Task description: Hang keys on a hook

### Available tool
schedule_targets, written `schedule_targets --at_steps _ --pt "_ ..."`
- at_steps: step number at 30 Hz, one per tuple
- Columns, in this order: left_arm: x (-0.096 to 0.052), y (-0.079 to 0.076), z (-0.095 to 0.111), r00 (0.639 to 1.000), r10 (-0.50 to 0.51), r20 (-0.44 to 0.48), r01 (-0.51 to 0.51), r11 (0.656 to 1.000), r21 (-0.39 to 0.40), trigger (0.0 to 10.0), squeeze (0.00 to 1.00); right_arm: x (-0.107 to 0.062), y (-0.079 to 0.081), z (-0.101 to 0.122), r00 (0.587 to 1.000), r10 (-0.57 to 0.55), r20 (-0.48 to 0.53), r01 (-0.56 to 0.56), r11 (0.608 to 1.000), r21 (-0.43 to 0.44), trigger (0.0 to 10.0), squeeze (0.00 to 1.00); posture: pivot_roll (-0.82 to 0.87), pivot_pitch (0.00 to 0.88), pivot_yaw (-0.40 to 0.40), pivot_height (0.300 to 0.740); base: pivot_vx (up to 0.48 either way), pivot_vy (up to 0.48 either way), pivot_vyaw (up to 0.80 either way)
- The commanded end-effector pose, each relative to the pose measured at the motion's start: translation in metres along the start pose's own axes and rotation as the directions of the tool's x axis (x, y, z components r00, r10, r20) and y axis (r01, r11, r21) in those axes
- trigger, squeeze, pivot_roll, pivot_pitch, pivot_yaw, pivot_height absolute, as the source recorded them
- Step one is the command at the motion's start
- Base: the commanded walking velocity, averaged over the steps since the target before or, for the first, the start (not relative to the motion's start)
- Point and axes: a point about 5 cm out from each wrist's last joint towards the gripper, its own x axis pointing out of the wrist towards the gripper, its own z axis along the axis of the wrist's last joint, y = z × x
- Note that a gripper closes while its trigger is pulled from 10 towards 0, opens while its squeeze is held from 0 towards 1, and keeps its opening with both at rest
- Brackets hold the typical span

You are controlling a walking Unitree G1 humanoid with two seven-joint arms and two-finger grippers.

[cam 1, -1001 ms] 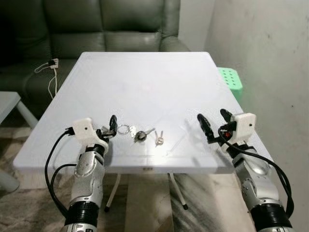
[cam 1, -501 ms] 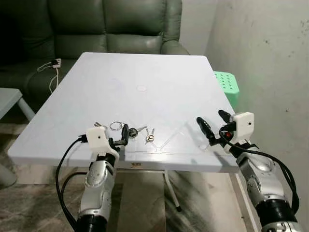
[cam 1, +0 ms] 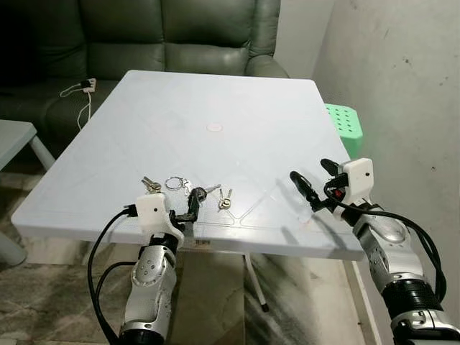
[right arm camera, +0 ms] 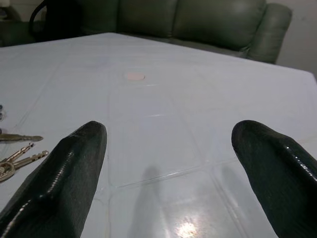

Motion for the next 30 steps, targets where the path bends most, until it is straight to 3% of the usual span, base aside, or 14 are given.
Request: schedule_targets --at_steps 1,6,30 --pt "-0.0005 -0.0050 0.0017 1.000 0.000 0.005 0.000 1.000 -0.022 10.0 0.00 0.0000 -0.0025 0.0025 1.000 0.003 0.004 -0.003 1.000 -0.018 10.0 0.00 0.02 0.002 -0.098 0.740 0.000 0.000 0.00" --pt "0.0005 -0.0044 0.0032 1.000 0.003 0.008 -0.003 0.999 -0.033 10.0 0.00 -0.0037 -0.0004 -0.0016 1.000 0.001 0.000 -0.001 1.000 -0.008 10.0 0.00 0.02 0.003 -0.098 0.740 0.000 0.000 0.00" --pt "0.0003 -0.0047 0.0016 1.000 0.016 -0.001 -0.016 0.998 -0.064 10.0 0.00 -0.0062 0.0033 -0.0034 1.000 0.022 0.000 -0.022 1.000 0.005 10.0 0.00 0.01 0.010 -0.107 0.740 0.000 0.455 0.00"
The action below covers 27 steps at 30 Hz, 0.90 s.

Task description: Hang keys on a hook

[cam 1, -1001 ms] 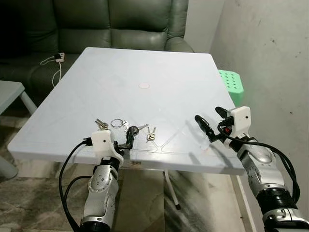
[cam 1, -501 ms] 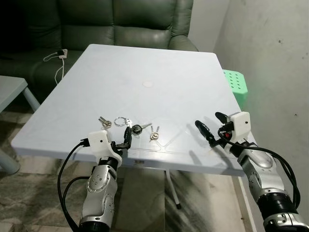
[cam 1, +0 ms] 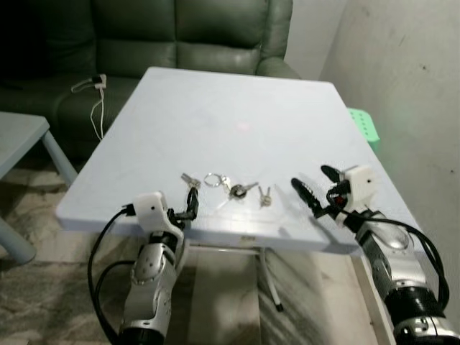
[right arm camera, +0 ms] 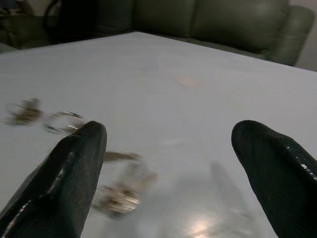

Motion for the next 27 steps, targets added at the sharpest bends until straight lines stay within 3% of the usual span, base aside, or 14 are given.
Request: schedule_targets --at_steps 1,6,27 --pt "0.0004 -0.0106 0.0003 1.000 -0.019 0.002 0.019 1.000 -0.022 10.0 0.00 -0.0044 -0.0090 0.0048 1.000 -0.019 0.001 0.019 1.000 -0.021 10.0 0.00 0.01 0.010 -0.107 0.740 0.000 0.454 0.00" --pt "0.0006 -0.0089 0.0010 1.000 -0.008 0.006 0.008 1.000 -0.022 10.0 0.00 -0.0034 -0.0083 0.0059 1.000 -0.013 0.002 0.013 1.000 -0.022 10.0 0.00 0.02 0.011 -0.108 0.740 0.000 0.395 0.00" --pt "0.0001 -0.0088 -0.0007 1.000 0.004 -0.015 -0.003 1.000 0.029 10.0 0.00 -0.0049 -0.0108 0.0065 1.000 -0.014 -0.007 0.014 1.000 -0.026 10.0 0.00 0.01 0.019 -0.110 0.740 0.000 0.000 0.00"
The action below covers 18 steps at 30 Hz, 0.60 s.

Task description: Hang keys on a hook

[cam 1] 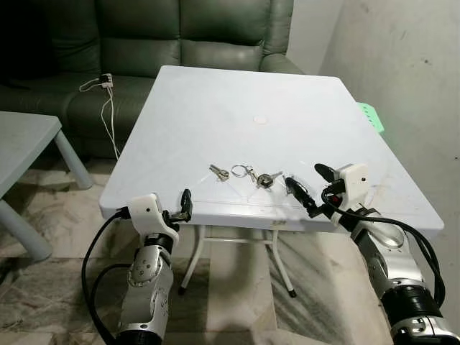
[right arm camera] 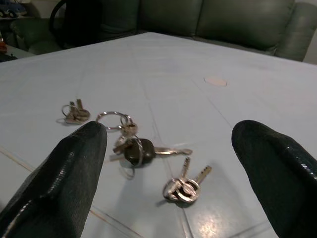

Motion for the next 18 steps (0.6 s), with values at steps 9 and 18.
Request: schedule_targets --at_steps 9,18 --pt "-0.007 -0.016 -0.004 0.997 -0.078 -0.019 0.079 0.997 0.026 10.0 0.00 0.000 -0.005 0.005 1.000 0.011 -0.004 -0.011 1.000 -0.014 10.0 0.00 0.02 0.029 -0.113 0.740 0.000 0.000 0.00" --pt "-0.013 -0.024 -0.004 0.993 -0.111 -0.029 0.112 0.993 0.023 10.0 0.00 0.015 0.006 0.008 0.998 0.062 -0.010 -0.063 0.998 -0.030 10.0 0.00 0.04 0.040 -0.120 0.740 0.000 0.000 0.00"
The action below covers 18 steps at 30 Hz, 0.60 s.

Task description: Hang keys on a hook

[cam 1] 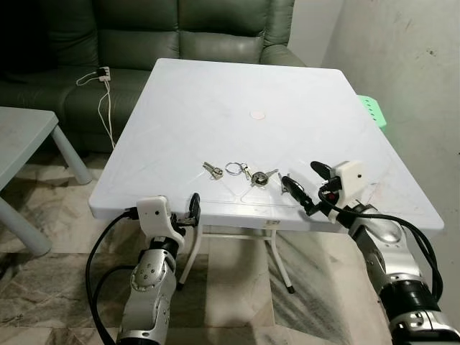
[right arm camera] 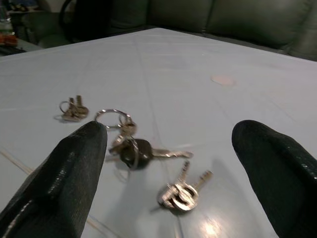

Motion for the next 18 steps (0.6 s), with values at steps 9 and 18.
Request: schedule_targets --at_steps 9,18 --pt "-0.008 -0.022 0.006 0.996 -0.085 0.009 0.085 0.996 0.002 10.0 0.00 0.015 0.035 -0.007 1.000 0.026 0.006 -0.026 0.996 0.089 10.0 0.00 0.07 0.042 -0.120 0.740 0.000 0.000 0.00" --pt "-0.007 -0.021 0.011 0.996 -0.089 0.016 0.089 0.996 0.004 10.0 0.00 0.014 0.057 -0.023 0.993 -0.107 -0.052 0.115 0.976 0.185 10.0 0.00 0.07 0.037 -0.107 0.740 0.000 0.000 0.00"
